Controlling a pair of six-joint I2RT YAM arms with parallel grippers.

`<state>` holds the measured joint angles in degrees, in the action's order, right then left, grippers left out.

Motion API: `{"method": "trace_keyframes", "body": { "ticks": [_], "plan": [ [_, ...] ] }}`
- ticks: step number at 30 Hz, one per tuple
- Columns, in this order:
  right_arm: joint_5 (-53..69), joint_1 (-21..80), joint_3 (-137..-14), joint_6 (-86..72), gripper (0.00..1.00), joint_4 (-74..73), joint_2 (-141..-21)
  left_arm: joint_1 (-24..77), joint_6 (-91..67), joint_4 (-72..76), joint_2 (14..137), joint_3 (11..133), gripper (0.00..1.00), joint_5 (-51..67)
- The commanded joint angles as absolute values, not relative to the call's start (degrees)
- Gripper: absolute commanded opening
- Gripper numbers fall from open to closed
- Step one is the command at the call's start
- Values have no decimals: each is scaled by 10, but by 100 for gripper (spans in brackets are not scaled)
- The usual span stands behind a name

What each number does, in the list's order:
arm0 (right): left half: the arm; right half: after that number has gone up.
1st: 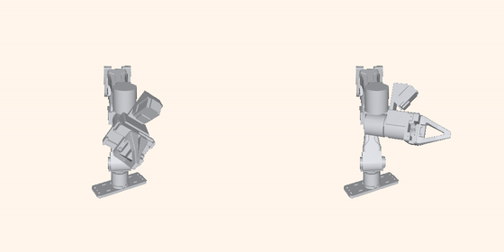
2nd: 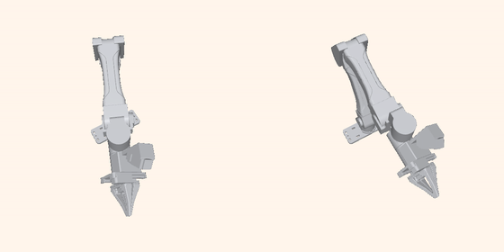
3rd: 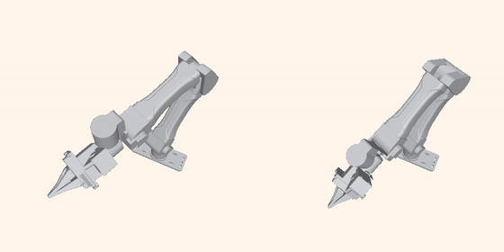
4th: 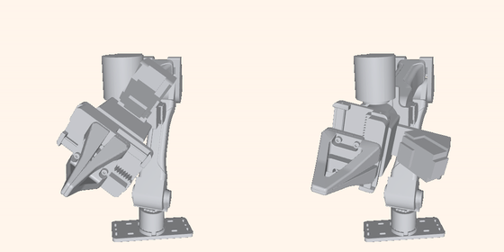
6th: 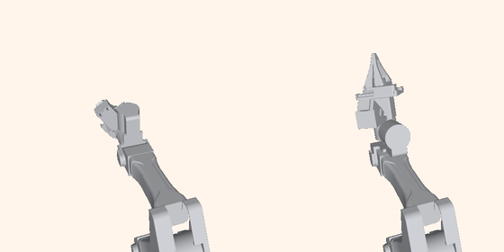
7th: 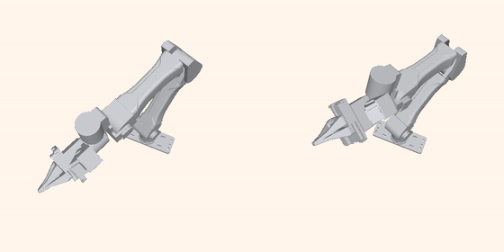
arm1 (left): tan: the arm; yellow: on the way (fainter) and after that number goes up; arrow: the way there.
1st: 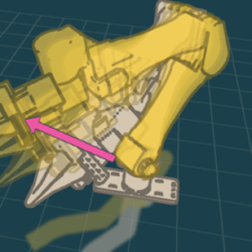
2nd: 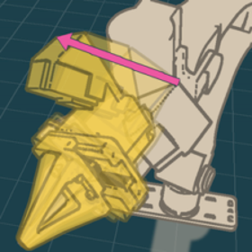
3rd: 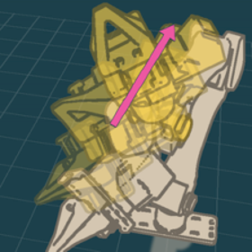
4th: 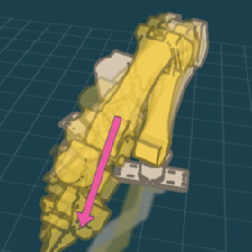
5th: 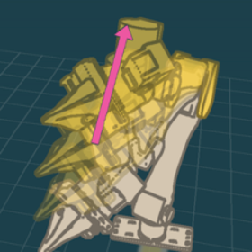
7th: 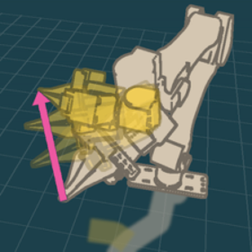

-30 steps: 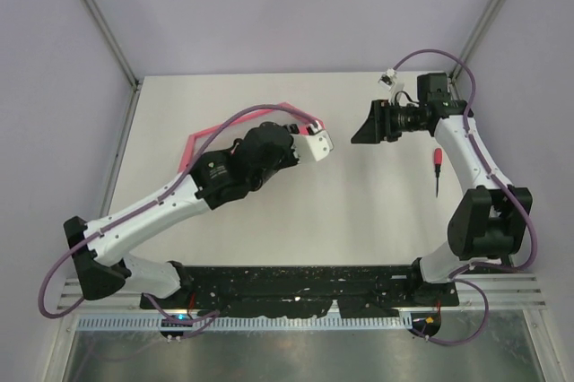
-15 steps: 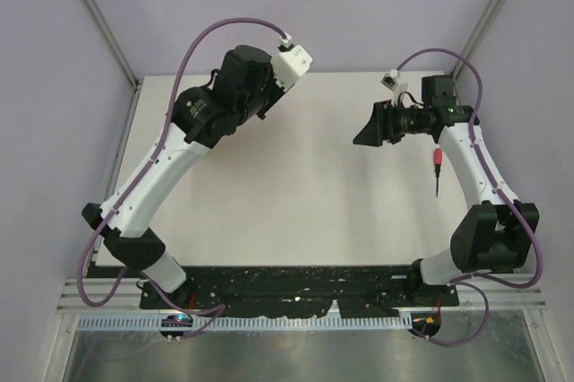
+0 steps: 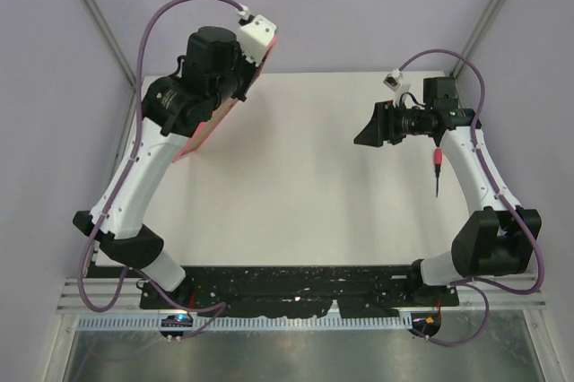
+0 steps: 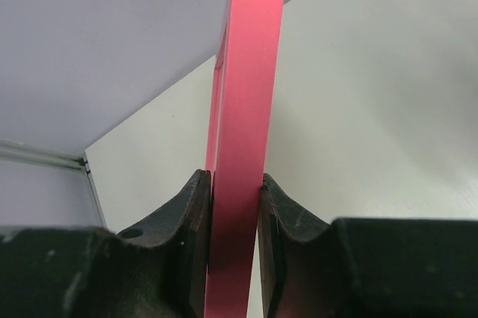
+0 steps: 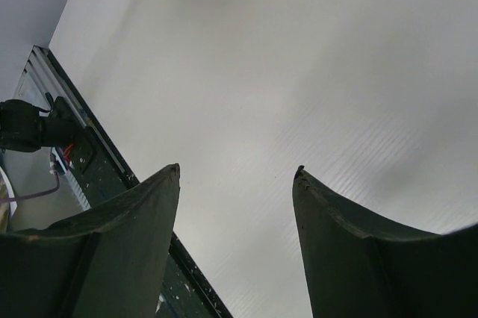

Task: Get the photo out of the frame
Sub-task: Turn over the photo frame at the center of the board.

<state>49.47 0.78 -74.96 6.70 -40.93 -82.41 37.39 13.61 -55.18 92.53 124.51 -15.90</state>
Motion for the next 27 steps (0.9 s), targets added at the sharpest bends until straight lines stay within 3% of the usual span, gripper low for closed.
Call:
{"method": "trace_keyframes", "body": {
  "ticks": [1,9,27],
  "plan": [
    [487,9,-750,54,66,-387,-800,351,62,-468,861,1236,0,-163],
    [463,8,-743,43,67,-377,-798,349,63,-377,794,1167,0,-178],
    [446,9,-736,30,67,-368,-803,323,4,-396,794,1218,0,-212]
  ]
}}
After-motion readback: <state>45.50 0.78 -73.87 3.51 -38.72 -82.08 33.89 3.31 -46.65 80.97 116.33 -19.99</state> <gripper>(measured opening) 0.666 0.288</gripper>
